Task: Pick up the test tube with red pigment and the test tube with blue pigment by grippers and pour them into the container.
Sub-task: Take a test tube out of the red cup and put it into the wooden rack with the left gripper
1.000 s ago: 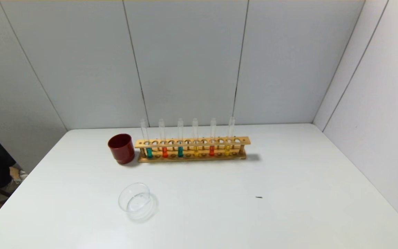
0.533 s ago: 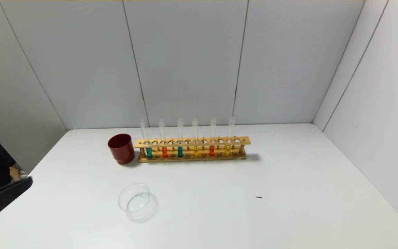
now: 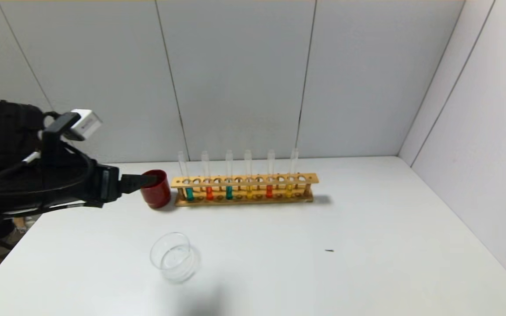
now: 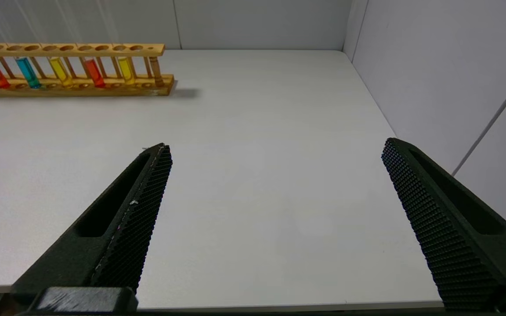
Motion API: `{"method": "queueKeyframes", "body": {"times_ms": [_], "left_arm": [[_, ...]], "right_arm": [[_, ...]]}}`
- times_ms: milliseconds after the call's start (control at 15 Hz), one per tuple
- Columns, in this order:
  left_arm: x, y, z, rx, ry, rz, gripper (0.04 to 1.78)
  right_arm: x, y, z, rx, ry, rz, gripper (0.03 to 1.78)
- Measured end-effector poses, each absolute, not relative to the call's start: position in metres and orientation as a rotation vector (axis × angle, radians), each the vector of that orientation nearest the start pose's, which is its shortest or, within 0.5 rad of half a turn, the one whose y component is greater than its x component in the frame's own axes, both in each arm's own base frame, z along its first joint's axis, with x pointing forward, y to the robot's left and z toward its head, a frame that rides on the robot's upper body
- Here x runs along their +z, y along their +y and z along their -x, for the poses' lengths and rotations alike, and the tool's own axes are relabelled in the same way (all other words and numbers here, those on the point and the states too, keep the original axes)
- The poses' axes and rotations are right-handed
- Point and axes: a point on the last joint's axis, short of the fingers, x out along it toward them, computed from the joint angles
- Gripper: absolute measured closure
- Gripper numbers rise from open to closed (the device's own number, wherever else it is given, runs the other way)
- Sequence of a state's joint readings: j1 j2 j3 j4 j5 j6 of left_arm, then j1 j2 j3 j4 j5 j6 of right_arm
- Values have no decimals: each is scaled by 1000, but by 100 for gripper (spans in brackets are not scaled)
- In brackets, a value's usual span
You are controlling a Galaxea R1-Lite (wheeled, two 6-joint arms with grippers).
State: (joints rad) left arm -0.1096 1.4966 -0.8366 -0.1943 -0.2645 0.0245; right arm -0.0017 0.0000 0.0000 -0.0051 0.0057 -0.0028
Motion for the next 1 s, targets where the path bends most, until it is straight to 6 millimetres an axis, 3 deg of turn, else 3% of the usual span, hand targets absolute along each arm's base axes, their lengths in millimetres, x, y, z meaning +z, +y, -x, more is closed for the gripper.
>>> {"method": "queueKeyframes", "body": {"times_ms": [267,467,800,1000], "left_arm": [[162,-49,-315,-352,505,-4,7],[141,-57,-353,-303,509,-24,7],[120,-68,-395,-287,508,-30,7],[111,-71,-408,-272,512,-32,7]], "right_arm": [[76,0,23,4,-5,3,6],[76,0,23,4,-5,3,6],[76,0,23,4,-5,3,6],[76,0,23,4,-5,3,6]]}}
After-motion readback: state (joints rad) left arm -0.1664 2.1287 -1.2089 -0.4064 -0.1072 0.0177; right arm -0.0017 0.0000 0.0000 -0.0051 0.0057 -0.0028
